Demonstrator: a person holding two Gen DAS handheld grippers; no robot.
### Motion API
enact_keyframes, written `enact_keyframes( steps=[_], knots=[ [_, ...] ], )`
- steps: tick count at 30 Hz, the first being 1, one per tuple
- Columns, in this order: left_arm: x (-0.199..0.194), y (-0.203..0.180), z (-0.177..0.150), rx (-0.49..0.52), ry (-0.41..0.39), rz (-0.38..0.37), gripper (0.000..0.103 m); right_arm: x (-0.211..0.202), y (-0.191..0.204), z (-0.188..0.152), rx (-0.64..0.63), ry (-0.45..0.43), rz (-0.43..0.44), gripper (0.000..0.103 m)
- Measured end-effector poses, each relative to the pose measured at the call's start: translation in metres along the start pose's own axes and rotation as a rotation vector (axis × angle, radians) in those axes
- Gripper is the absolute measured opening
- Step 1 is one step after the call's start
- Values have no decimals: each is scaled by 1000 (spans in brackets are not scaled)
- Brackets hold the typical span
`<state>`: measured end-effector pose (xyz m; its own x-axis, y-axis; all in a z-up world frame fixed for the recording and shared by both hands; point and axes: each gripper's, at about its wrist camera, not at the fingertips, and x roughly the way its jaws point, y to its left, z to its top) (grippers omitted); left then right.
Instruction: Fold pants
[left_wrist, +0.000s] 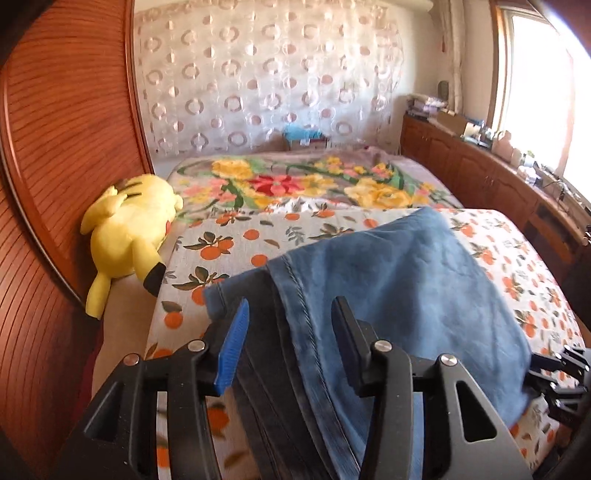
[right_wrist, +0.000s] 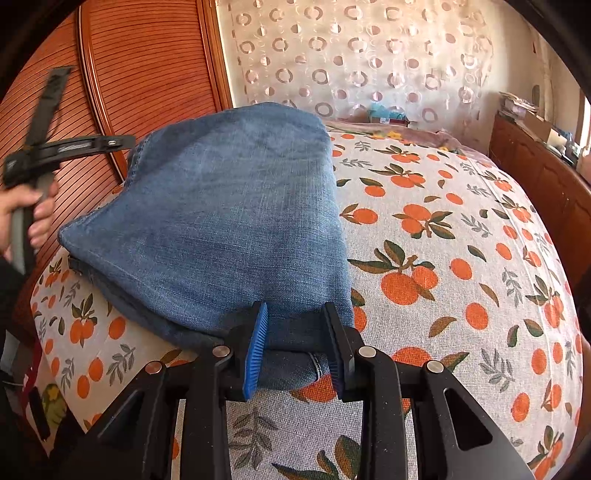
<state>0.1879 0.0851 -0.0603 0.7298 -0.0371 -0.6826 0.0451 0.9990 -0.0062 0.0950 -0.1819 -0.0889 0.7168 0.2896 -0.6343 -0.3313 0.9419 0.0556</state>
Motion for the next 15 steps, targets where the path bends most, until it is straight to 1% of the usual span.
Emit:
enact_keyframes(
  steps=[2,7,8,9,10,11,12,13,15],
  knots=[
    [12,3,6,9,20,-34,47,0,0,0,-3,-1,-2,31],
    [38,15,16,-27,66,-58,47,-1,0,-1,-7,-2,-4,31],
    [41,16,16,-37,69,-68,45,-1,0,-1,-6,-2,-4,31],
    [42,16,15,-45,72,-92,25,-1,0,-1,-6,-2,-3,31],
    [43,15,14,-48,82,-126,17,-1,0,-1,-5,-3,-1,31],
    [41,12,13,-42,81,-138,17,-1,-1,-1,-4,-3,0,31],
    [37,10,12,-32,62,-127,7,-1,-1,-1,-4,-4,2,31],
    [29,9,12,-27,38,-125,3,-1,-1,-1,-3,-3,5,31],
    [9,8,13,-38,-29,-118,3,-1,-1,-1,-1,-5,6,31]
  ],
)
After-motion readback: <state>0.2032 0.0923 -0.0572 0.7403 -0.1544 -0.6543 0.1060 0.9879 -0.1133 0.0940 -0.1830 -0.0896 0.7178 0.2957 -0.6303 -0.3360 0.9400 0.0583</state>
